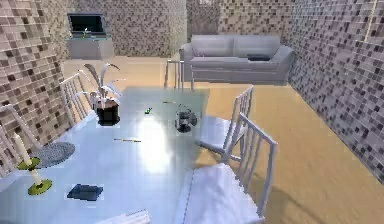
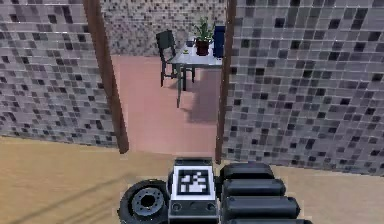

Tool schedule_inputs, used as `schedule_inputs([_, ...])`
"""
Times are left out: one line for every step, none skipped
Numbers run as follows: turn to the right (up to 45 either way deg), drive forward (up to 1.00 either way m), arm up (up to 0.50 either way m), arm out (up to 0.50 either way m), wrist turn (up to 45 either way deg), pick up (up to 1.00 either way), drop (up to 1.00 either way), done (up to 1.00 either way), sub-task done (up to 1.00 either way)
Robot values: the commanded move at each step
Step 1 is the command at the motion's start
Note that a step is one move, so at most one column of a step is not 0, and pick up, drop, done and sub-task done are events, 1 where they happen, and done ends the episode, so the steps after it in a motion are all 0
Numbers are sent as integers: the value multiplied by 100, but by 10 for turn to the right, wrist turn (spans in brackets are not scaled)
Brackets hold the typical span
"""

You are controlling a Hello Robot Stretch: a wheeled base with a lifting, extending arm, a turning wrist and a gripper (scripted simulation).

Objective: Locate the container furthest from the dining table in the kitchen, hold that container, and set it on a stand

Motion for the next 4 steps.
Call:
schedule_inputs([420, 0, 0, 0, 0, 0, 0, 0, 0])
schedule_inputs([0, 85, 0, 0, 0, 0, 0, 0, 0])
schedule_inputs([-300, 0, 0, 0, 0, 0, 0, 0, 0])
schedule_inputs([0, 100, 0, 0, 0, 0, 0, 0, 0])
